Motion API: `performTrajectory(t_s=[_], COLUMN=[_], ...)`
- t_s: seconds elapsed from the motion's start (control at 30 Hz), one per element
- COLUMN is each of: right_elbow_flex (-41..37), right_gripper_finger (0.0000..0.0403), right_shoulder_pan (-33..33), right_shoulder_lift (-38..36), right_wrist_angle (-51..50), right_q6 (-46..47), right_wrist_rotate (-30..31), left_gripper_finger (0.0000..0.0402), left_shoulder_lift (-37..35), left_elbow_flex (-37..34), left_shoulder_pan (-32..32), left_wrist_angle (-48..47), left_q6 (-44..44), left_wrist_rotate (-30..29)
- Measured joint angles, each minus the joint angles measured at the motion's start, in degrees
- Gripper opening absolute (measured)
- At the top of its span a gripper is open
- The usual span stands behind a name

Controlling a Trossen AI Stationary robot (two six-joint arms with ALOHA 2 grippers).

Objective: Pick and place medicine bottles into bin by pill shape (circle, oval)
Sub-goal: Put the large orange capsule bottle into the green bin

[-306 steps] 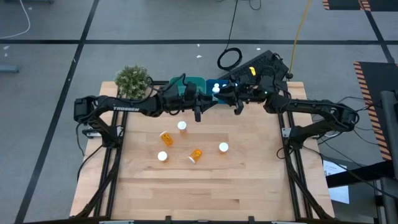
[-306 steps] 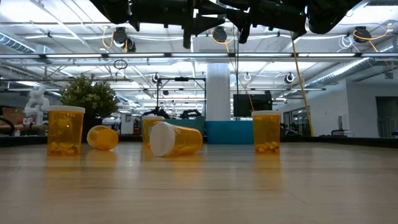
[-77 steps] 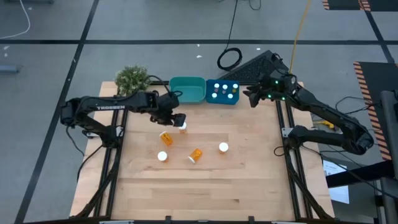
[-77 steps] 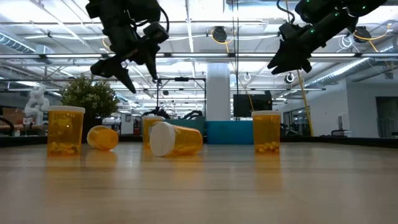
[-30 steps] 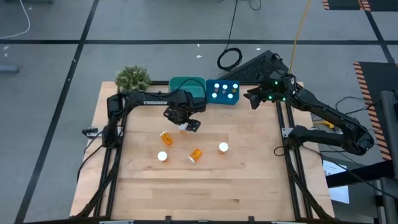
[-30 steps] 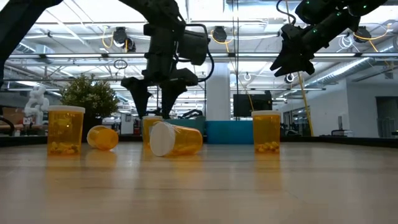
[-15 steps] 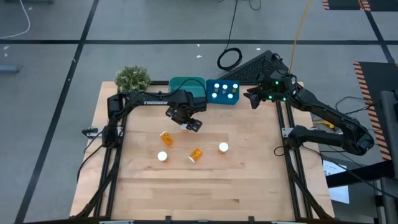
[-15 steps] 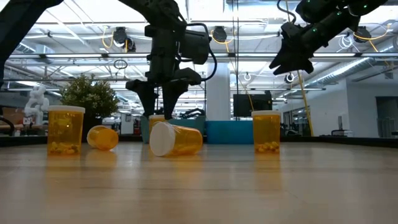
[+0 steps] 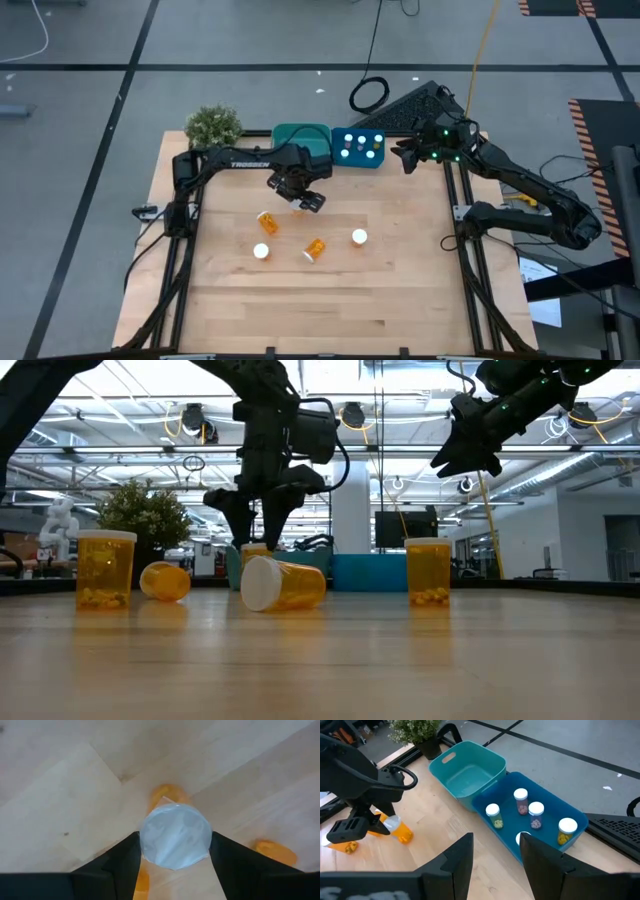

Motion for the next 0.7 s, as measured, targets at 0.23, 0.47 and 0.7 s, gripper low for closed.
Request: performTrajectory(t_s=[0.23,0.47,0.7], right_elbow_flex=[0.00,0.00,0.00], right_gripper_finger=[0.0155,0.0155,0.0155], right_shoulder_pan=[-0.01,0.00,-0.01], right_shoulder_lift=[0.00,0.00,0.00], right_wrist_angle=[-0.02,-0.02,-0.04], right_q6=[0.00,0.01,0.31], right_wrist_rotate=[0.00,0.00,0.00], left_gripper_finger=[0.0225,0.0225,0.0225], left_shoulder_lift=[-0.02,-0.11,-0.13], left_elbow_flex=[6.17,16.58,23.25], left_shoulder_pan=[1.51,5.21,10.59], left_wrist_angle=[-4.03,-10.83,-15.18], left_q6=[3.82,7.36,10.43], left_wrist_rotate=[0.19,-2.28,-2.42])
